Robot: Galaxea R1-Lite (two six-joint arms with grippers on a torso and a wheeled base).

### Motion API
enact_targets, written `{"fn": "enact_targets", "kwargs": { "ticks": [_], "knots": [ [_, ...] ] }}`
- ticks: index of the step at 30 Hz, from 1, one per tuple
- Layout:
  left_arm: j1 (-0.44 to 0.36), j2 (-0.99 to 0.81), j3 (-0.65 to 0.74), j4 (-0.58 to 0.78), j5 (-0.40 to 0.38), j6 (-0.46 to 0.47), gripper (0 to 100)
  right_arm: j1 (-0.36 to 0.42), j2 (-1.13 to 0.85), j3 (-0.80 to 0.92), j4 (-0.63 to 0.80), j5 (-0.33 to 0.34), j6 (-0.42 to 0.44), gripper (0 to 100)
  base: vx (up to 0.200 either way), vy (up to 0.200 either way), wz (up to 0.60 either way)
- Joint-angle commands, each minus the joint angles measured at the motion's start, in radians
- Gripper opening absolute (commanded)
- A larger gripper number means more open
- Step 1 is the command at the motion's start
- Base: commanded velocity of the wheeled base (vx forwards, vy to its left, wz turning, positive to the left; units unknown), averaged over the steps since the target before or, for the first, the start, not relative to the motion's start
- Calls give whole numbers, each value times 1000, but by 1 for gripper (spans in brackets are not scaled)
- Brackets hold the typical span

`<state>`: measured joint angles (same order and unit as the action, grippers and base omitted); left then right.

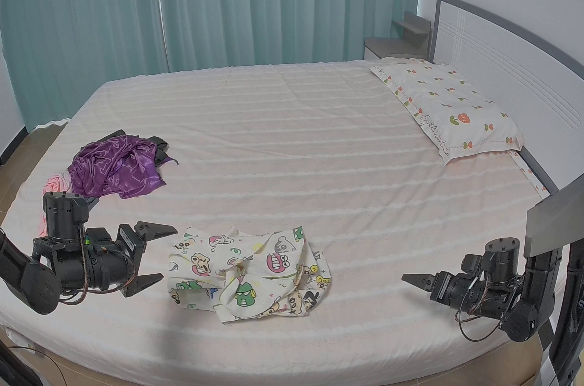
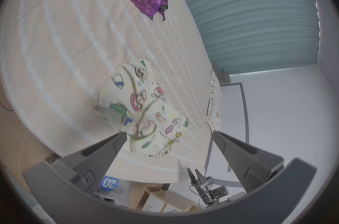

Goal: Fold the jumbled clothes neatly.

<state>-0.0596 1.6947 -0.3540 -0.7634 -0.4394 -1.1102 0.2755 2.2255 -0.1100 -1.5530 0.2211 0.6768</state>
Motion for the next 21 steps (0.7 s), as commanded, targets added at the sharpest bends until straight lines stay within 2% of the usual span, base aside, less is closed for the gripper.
{"fn": "enact_targets", "kwargs": {
  "ticks": [1,7,13,18,21],
  "knots": [
    [17,30,6,-11,1,-2,100,1,-12,-4,-18,0,0,100,0,200,0],
    [29,82,7,-59,1,-2,100,7,-86,-11,-18,-9,1,100,0,200,0],
    [29,95,7,-62,-2,-2,100,48,-136,-23,-18,-11,4,100,0,200,0],
    [27,117,7,-63,-4,-2,100,152,-116,-115,-18,-43,6,100,0,200,0],
    [27,120,13,-63,-32,-3,100,246,-64,-186,-18,-49,6,100,0,0,0]
  ]
}}
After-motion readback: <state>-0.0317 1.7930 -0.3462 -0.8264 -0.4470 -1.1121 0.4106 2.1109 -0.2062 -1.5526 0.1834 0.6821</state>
